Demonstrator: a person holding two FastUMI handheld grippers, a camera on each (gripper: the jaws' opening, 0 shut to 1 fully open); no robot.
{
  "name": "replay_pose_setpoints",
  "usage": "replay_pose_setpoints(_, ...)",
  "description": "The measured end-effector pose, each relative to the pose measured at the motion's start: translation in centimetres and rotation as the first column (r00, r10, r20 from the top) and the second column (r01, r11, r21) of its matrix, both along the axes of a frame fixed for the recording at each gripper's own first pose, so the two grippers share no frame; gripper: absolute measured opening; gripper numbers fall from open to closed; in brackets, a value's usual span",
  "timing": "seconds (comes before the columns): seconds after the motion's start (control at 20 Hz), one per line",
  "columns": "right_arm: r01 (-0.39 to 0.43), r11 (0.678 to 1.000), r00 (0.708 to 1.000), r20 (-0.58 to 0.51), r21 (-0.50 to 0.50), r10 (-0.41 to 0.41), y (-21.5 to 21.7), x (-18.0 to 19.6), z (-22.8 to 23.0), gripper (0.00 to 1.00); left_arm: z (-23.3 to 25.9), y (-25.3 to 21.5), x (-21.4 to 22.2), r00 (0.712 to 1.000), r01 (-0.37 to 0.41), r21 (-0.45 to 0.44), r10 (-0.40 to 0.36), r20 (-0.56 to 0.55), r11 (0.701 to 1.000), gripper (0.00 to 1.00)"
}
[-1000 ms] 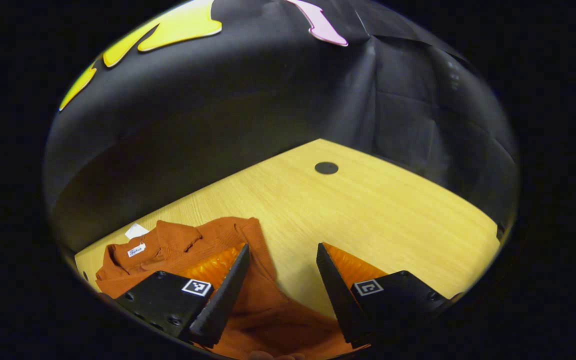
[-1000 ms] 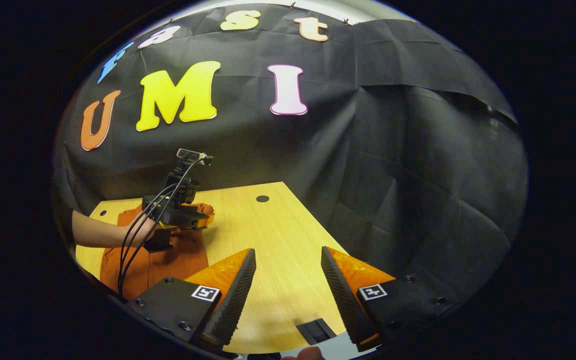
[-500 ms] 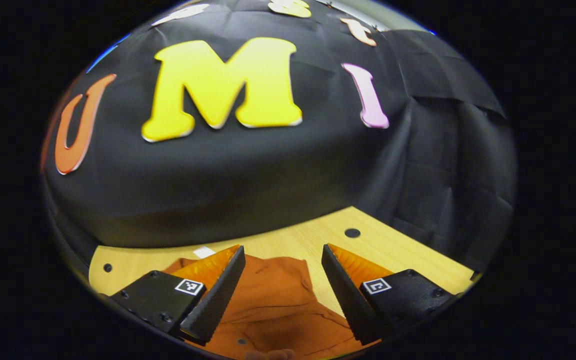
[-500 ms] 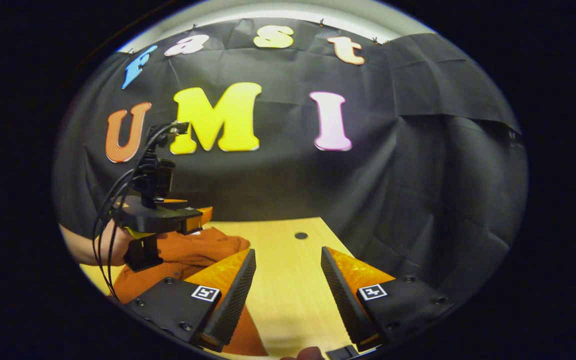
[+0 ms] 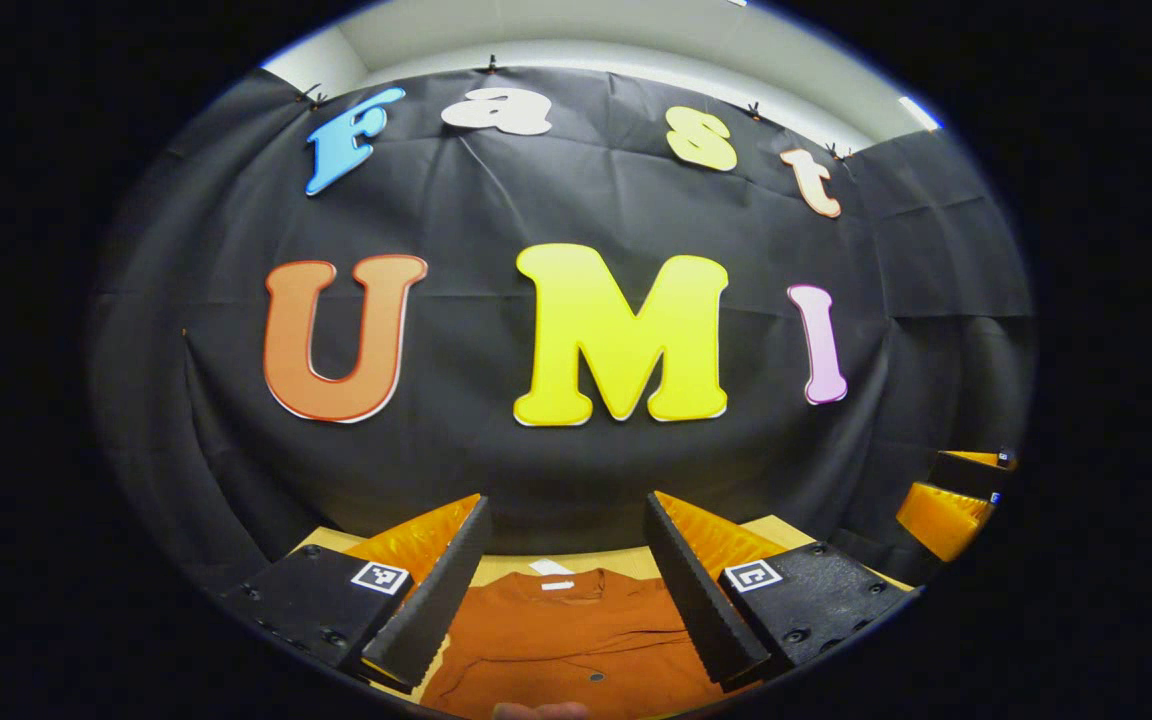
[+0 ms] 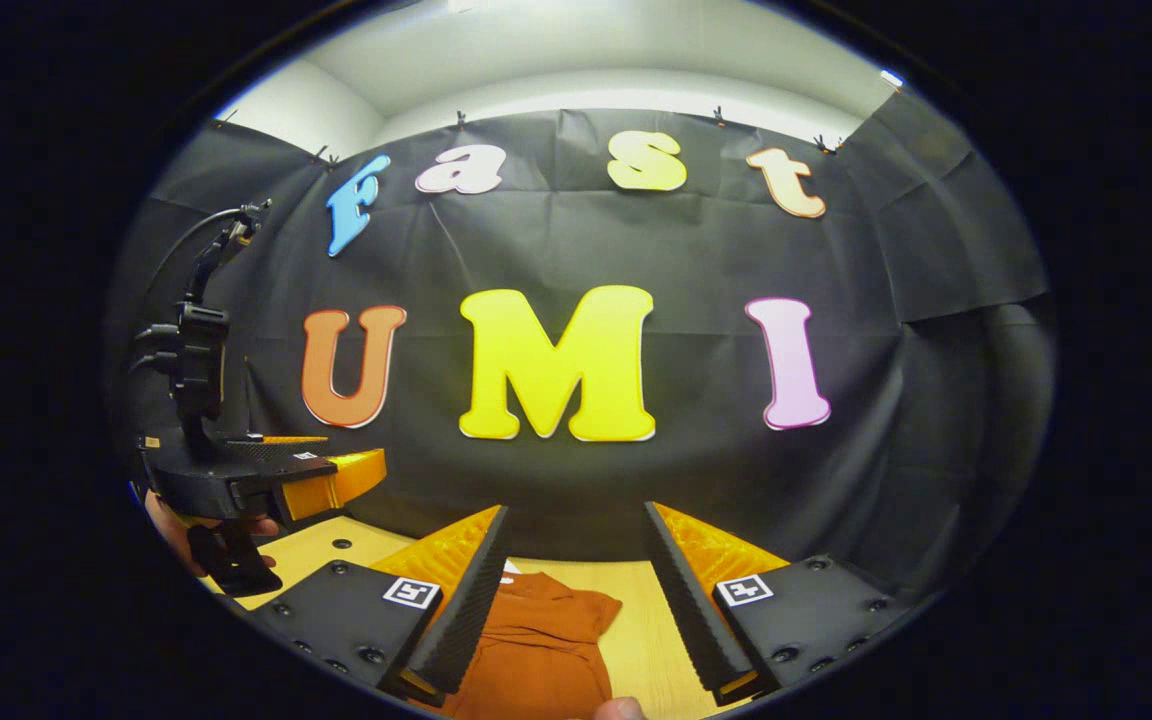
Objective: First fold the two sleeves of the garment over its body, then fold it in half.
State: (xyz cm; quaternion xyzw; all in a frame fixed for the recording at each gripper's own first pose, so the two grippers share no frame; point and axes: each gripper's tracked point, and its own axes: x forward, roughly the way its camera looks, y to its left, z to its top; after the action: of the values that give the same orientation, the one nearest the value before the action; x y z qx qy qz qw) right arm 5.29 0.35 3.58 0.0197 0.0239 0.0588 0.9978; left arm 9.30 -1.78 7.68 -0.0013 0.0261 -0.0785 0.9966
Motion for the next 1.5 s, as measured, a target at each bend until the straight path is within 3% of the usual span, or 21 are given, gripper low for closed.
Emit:
replay_pose_setpoints(0.25,-0.018,1.0,1.0,0.02,-0.026,0.018,1.2,-0.1,0.4,0.85,0.0,4.1,-1.3,0.997,-0.08,-0.001,0.08,0.013,0.997,0.98)
replay_pose_setpoints(0.35,-0.02,1.0,1.0,-0.01,-0.015,0.02,1.2,0.1,-0.4,0.86,-1.0,5.2,-1.7,0.996,-0.093,0.009,0.093,-0.004,0.996,0.98)
replay_pose_setpoints(0.45,-0.01,1.0,0.998,-0.055,-0.007,0.009,0.6,0.4,-1.6,0.96,-2.6,5.9,-2.0,0.995,-0.094,0.001,0.094,-0.045,0.996,1.0)
replay_pose_setpoints(0.6,-0.009,1.0,0.993,-0.122,-0.021,0.007,-0.6,0.3,-4.1,0.97,-5.4,7.4,-2.7,0.988,-0.1,0.013,0.101,-0.114,0.995,0.99)
replay_pose_setpoints(0.9,-0.034,0.998,0.953,-0.303,-0.053,0.016,-3.6,-2.6,-11.4,0.97,-14.2,10.0,-5.9,0.952,-0.016,0.074,0.038,-0.303,0.997,0.99)
replay_pose_setpoints(1.1,-0.06,0.998,0.884,-0.467,-0.036,0.037,-5.5,-6.5,-17.7,0.97,-21.8,11.8,-11.0,0.861,0.083,0.078,-0.032,-0.508,0.994,0.99)
replay_pose_setpoints(1.25,-0.08,0.997,0.811,-0.582,-0.009,0.059,-6.3,-10.3,-22.7,0.97,-28.0,13.8,-15.6,0.762,0.144,0.084,-0.057,-0.645,0.986,0.99)
replay_pose_setpoints(1.35,-0.099,0.995,0.758,-0.645,0.025,0.092,-6.0,-12.6,-26.1,0.97,-31.5,15.0,-18.4,0.698,0.15,0.058,-0.064,-0.714,0.987,1.0)
replay_pose_setpoints(1.5,-0.082,0.997,0.665,-0.744,0.011,0.063,-7.2,-15.9,-31.9,0.98,-35.7,16.9,-21.8,0.613,0.117,0.022,-0.055,-0.788,0.993,1.0)
